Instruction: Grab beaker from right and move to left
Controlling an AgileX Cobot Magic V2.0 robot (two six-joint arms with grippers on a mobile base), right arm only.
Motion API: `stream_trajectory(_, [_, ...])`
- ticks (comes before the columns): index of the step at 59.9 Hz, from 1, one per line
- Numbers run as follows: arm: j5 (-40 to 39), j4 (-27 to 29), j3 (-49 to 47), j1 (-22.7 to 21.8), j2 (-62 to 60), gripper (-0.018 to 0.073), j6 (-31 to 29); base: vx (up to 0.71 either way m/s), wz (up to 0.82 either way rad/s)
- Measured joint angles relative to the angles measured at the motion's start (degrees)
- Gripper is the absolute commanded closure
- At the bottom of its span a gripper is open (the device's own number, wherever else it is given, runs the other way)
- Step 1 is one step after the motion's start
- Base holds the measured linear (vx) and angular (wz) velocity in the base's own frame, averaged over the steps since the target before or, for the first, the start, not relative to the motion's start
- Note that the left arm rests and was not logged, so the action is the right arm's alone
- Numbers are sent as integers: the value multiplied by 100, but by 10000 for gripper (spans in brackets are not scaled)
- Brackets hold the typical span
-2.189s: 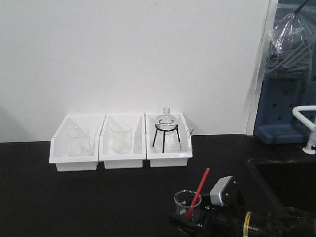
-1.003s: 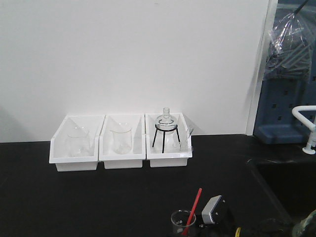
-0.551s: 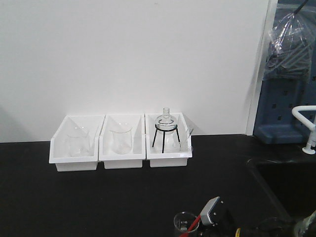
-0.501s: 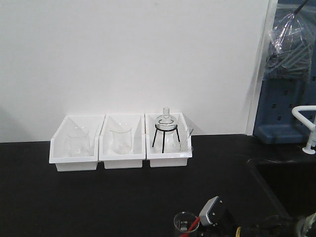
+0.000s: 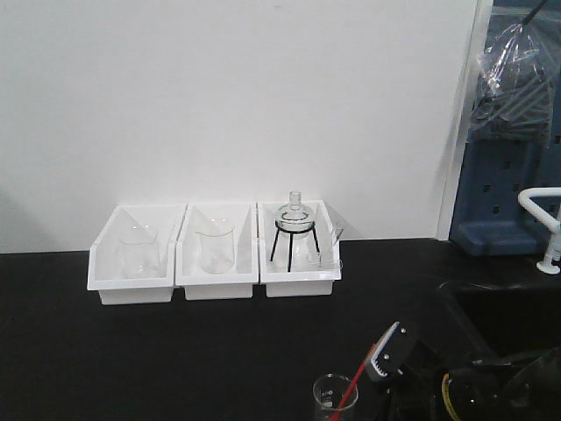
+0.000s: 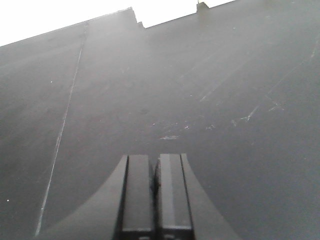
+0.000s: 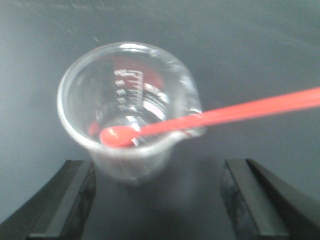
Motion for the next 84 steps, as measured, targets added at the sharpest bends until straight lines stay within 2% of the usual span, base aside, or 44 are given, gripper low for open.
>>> stream_trajectory(8, [188, -155, 11, 0, -479, 23, 793, 0, 0])
stream_trajectory(15, [207, -169, 11, 0, -955, 97, 1243, 0, 0])
stream_trajectory(21, [207, -180, 11, 0, -1439, 227, 1714, 0, 0])
stream_trajectory(32, [201, -196, 29, 0, -2537, 575, 2971, 0, 0])
stream_trajectory(40, [190, -200, 41, 0, -3473, 566, 3786, 0, 0])
stream_trajectory(46, [248, -200, 41, 0, -4165, 566, 4047, 0, 0])
stream_trajectory(63, [397, -200, 41, 0, -5738, 564, 4114, 0, 0])
stream_trajectory(84, [390, -200, 41, 0, -6852, 564, 4115, 0, 0])
